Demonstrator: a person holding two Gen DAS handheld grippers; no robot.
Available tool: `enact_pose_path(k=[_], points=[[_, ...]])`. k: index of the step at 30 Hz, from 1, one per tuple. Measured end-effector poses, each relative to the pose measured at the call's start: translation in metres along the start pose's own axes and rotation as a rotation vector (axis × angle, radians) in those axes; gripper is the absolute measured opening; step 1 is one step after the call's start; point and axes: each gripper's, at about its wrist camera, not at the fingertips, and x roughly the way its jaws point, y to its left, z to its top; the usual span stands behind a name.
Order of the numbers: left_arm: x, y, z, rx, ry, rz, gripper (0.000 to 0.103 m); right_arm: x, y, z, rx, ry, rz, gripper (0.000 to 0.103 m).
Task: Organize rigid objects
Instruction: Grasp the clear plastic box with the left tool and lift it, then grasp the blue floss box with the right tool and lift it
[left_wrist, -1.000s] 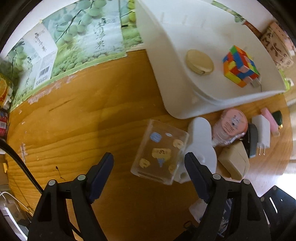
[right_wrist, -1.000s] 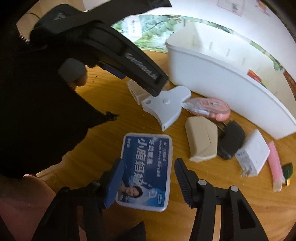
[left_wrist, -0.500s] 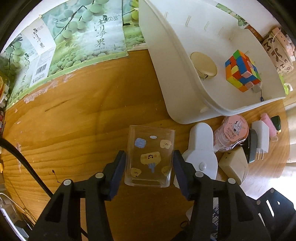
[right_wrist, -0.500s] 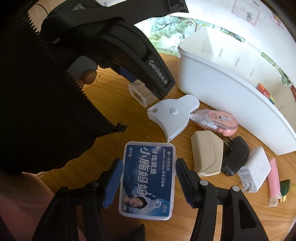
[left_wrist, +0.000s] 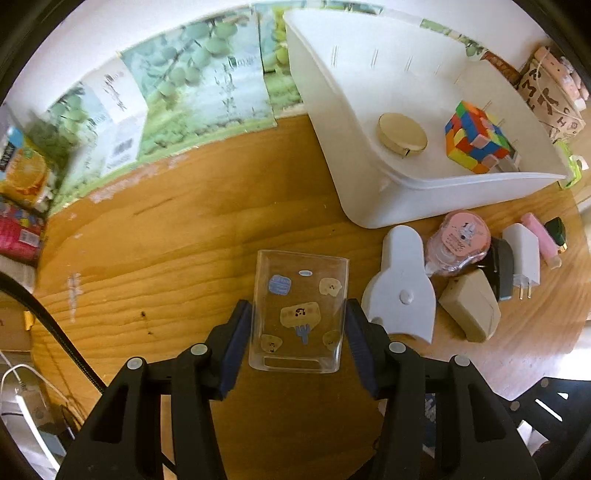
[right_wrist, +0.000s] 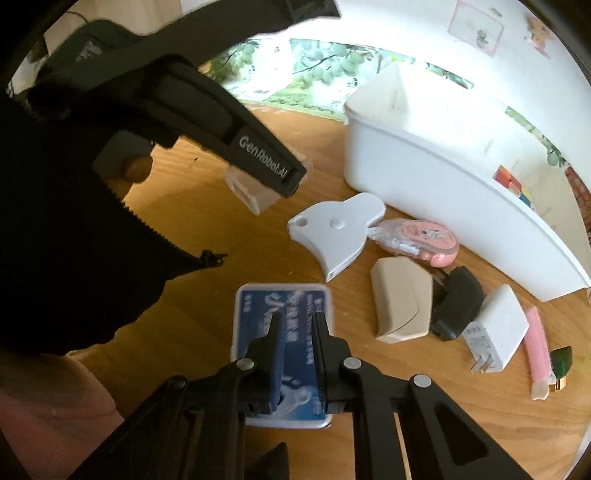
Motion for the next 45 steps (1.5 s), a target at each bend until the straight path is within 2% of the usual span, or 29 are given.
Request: enact_pose_path(k=[2, 6, 11, 16, 21, 22, 24, 25, 26, 27, 34, 38, 42, 45], points=[[-0.010, 0.000, -0.007, -0.004, -0.021, 0.014, 0.054, -0.003, 0.001, -0.003, 0.007, 0.000, 0.005, 0.018], [-0.026, -0.002, -0.020, -0.018, -0.055, 0.036, 0.054, -0.010, 0.002, -0.009, 0.019, -0.012, 0.009, 0.050], [-0.044, 0.002, -0.034, -0.045, -0.091, 0.061, 0.054, -0.018, 0.013, -0.015, -0.003, -0.020, 0.044, 0.069], [-0.063, 0.009, -0.046, -0.069, -0.130, 0.083, 0.054, -0.009, 0.026, -0.015, -0.037, 0.014, 0.048, 0.069], [-0.078, 0.013, -0.058, -0.093, -0.159, 0.100, 0.054, -0.001, 0.042, -0.009, -0.084, 0.021, -0.014, 0.068], [-0.081, 0.014, -0.060, -0.098, -0.164, 0.102, 0.054, 0.001, 0.044, -0.008, -0.096, 0.023, -0.033, 0.065], [-0.086, 0.017, -0.064, -0.114, -0.177, 0.108, 0.054, 0.011, 0.046, -0.004, -0.128, 0.017, -0.090, 0.042], [-0.088, 0.018, -0.066, -0.123, -0.182, 0.110, 0.054, 0.013, 0.049, -0.002, -0.136, 0.014, -0.108, 0.036], [-0.089, 0.019, -0.068, -0.131, -0.184, 0.110, 0.054, 0.014, 0.048, -0.001, -0.147, 0.007, -0.118, 0.026], [-0.092, 0.021, -0.069, -0.141, -0.190, 0.113, 0.054, 0.014, 0.048, 0.000, -0.152, 0.005, -0.118, 0.023], [-0.103, 0.028, -0.079, -0.189, -0.212, 0.142, 0.054, 0.010, 0.039, 0.002, -0.159, -0.005, -0.072, 0.027], [-0.109, 0.032, -0.084, -0.226, -0.224, 0.157, 0.054, 0.018, 0.038, 0.004, -0.159, 0.007, -0.081, 0.058], [-0.113, 0.033, -0.088, -0.262, -0.224, 0.166, 0.054, 0.022, 0.034, 0.003, -0.169, 0.021, -0.094, 0.066], [-0.114, 0.033, -0.090, -0.279, -0.221, 0.177, 0.054, 0.026, 0.030, 0.003, -0.178, 0.040, -0.106, 0.068]])
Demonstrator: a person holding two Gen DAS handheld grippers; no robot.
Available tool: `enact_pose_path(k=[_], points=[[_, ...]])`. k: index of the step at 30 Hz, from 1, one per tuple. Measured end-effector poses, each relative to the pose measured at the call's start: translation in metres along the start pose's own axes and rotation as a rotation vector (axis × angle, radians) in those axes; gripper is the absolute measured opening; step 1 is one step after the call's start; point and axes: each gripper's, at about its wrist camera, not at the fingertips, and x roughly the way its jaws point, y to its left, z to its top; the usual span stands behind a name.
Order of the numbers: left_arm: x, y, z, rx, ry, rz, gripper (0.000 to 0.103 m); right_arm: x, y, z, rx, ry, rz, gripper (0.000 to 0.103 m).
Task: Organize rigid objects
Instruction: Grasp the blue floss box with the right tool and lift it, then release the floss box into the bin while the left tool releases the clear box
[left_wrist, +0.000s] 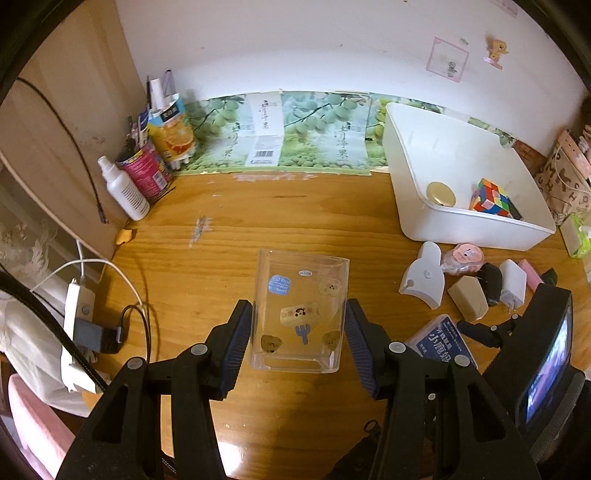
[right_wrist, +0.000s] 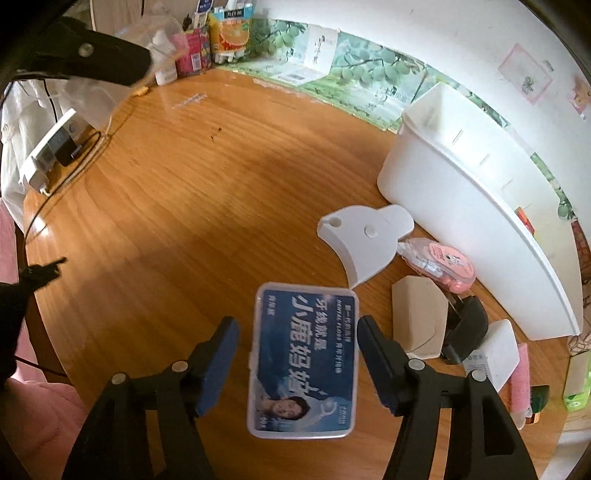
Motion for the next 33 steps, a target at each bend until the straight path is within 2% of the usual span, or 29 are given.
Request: enact_pose_path(k=[7, 10, 17, 25, 33], points=[[-0.003, 0.000, -0.007, -0.043, 0.016, 0.029, 0.054, 0.011, -0.012, -0.004, 0.013, 0.044, 0.027, 0.068], [-0.005, -0.003, -0.011, -0.058, 0.023, 0.039, 0.054, 0.015, -0.014, -0.006, 0.001, 0.063, 0.025, 0.063], [-0.010, -0.016, -0.017, -0.088, 0.043, 0.059, 0.054, 0.011, -0.020, -0.016, -0.045, 0.072, 0.069, 0.063], [-0.016, -0.049, -0.006, -0.069, 0.038, 0.052, 0.054, -0.022, -0.053, -0.026, -0.057, 0.025, 0.096, 0.063], [-0.020, -0.096, 0.022, -0.006, -0.005, 0.026, 0.054, -0.069, -0.106, -0.019, -0.045, -0.072, 0.052, 0.063]])
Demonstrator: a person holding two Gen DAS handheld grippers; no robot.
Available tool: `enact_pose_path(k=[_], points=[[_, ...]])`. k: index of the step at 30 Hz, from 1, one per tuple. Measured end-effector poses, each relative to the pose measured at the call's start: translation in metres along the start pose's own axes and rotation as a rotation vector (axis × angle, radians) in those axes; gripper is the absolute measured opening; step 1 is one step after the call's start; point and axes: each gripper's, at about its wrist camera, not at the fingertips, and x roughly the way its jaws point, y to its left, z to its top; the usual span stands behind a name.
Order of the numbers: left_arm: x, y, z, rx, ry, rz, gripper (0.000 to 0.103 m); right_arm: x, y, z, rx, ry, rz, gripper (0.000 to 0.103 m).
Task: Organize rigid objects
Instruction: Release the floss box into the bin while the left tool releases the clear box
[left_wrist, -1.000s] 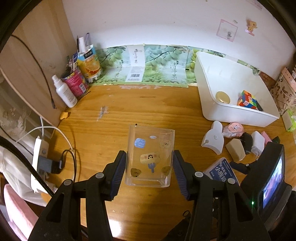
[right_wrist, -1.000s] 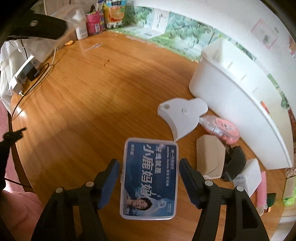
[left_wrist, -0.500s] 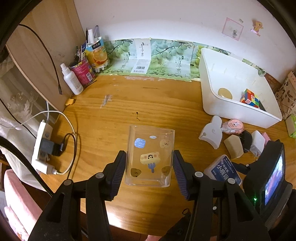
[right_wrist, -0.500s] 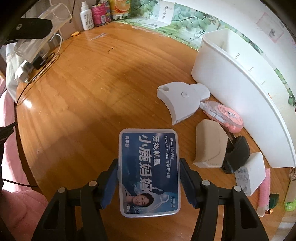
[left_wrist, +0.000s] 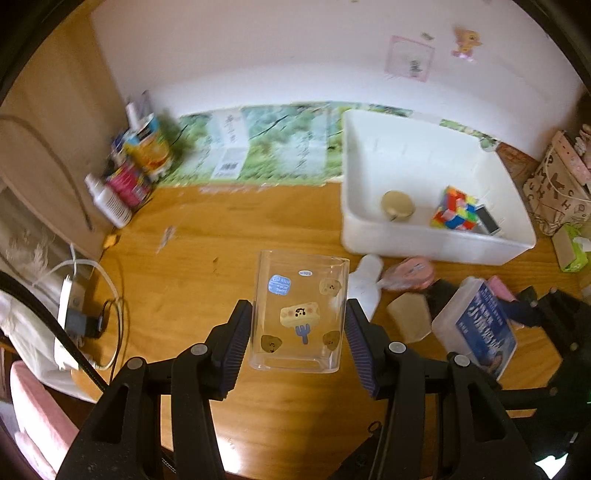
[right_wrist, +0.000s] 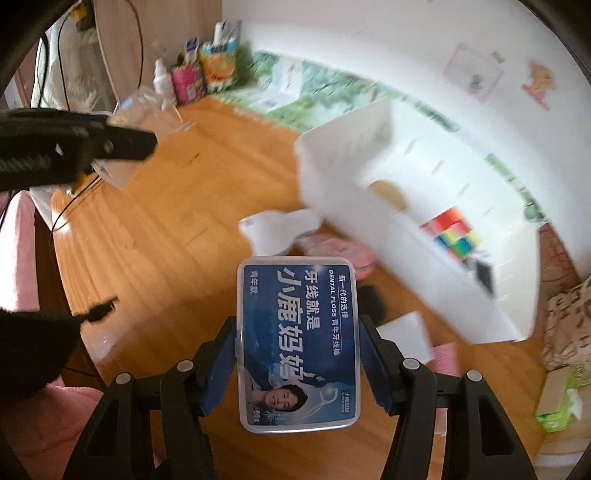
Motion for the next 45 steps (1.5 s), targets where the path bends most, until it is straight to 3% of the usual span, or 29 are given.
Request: enact_pose_path(k=[14, 28, 35, 38, 41, 43, 45], points=[[0.011, -0.070, 0.062, 0.083, -0.083, -0.049, 0.055, -0.045, -0.085, 0.014, 0.062, -0.193, -0.121, 0.063], [0.036, -0.103, 0.092, 0.065, -0.244, -0.139, 0.055, -0.028, -0.139, 0.007, 0.154, -0.432, -0.252, 0.063], [0.053, -0.106, 0.093, 0.039, -0.345, -0.155, 0.055, -0.007, -0.152, 0.005, 0.200, -0.465, -0.256, 0.063], [0.063, -0.112, 0.095, 0.065, -0.321, -0.160, 0.055, 0.004, -0.159, 0.003, 0.223, -0.450, -0.253, 0.065], [0.069, -0.116, 0.096, 0.083, -0.296, -0.166, 0.056, 0.009, -0.162, 0.002, 0.239, -0.443, -0.250, 0.074], [0.068, -0.117, 0.097, 0.084, -0.295, -0.164, 0.071, 0.009, -0.162, 0.001, 0.250, -0.447, -0.247, 0.081], [0.062, -0.117, 0.097, 0.079, -0.321, -0.168, 0.076, 0.007, -0.161, 0.000, 0.249, -0.452, -0.247, 0.081]])
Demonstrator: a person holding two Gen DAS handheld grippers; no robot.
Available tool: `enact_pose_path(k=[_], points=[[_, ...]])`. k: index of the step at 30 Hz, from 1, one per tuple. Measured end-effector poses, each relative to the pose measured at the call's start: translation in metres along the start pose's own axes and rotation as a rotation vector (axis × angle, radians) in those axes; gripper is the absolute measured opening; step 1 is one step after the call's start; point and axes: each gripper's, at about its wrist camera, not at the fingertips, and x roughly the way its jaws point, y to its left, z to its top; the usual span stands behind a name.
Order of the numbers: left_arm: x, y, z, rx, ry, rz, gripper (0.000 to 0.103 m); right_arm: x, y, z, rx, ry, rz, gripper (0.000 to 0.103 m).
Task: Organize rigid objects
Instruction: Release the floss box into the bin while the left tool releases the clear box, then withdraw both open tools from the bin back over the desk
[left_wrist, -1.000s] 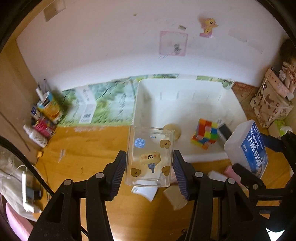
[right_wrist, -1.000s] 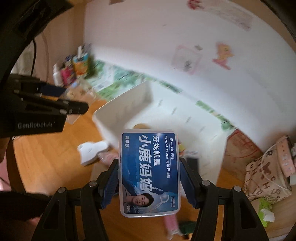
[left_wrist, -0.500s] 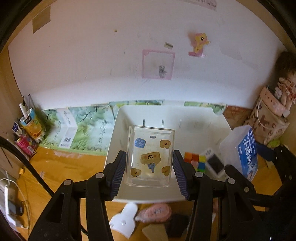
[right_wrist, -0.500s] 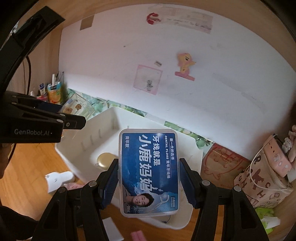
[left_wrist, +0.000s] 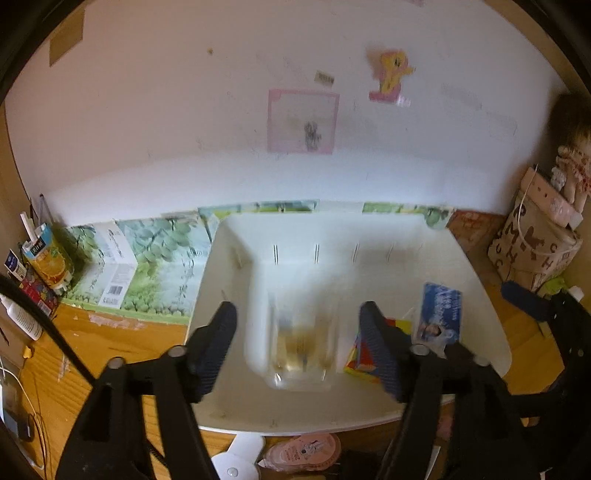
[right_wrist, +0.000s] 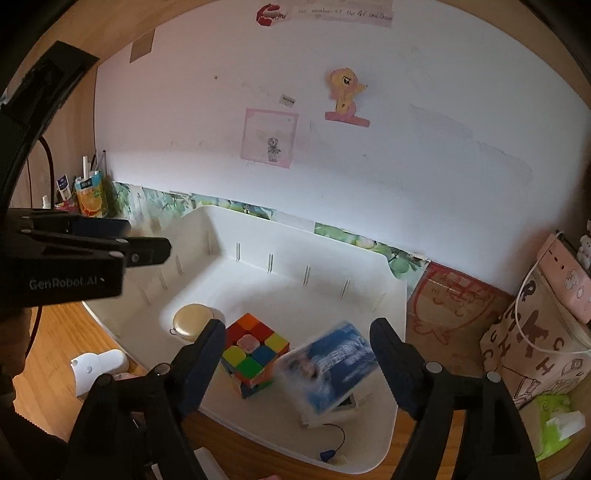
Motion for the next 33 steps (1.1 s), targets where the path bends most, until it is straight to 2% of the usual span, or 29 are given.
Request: enact_pose_path(k=[2, 7, 15, 23, 28, 33], points=[[-0.005, 0.000, 0.003, -0.001, -0.009, -0.009, 0.079, -0.002, 0.001, 0.001, -0.008, -0.001, -0.003, 0.081], [-0.022, 0.001, 0.007, -0.004, -0.040, -0.010, 0.080, -0.015, 0.002, 0.004, -0.007, -0.027, -0.018, 0.081], [-0.067, -0.003, 0.007, -0.013, -0.120, -0.029, 0.080, -0.057, 0.003, 0.009, -0.007, -0.128, -0.046, 0.082], [-0.111, -0.018, -0.007, -0.013, -0.184, -0.060, 0.080, -0.110, -0.004, 0.004, 0.015, -0.242, -0.086, 0.082], [-0.128, -0.025, -0.019, -0.029, -0.186, -0.081, 0.080, -0.139, -0.011, -0.005, 0.039, -0.294, -0.120, 0.085], [-0.138, -0.033, -0.036, -0.054, -0.153, -0.108, 0.080, -0.169, -0.019, -0.022, 0.073, -0.354, -0.149, 0.085]])
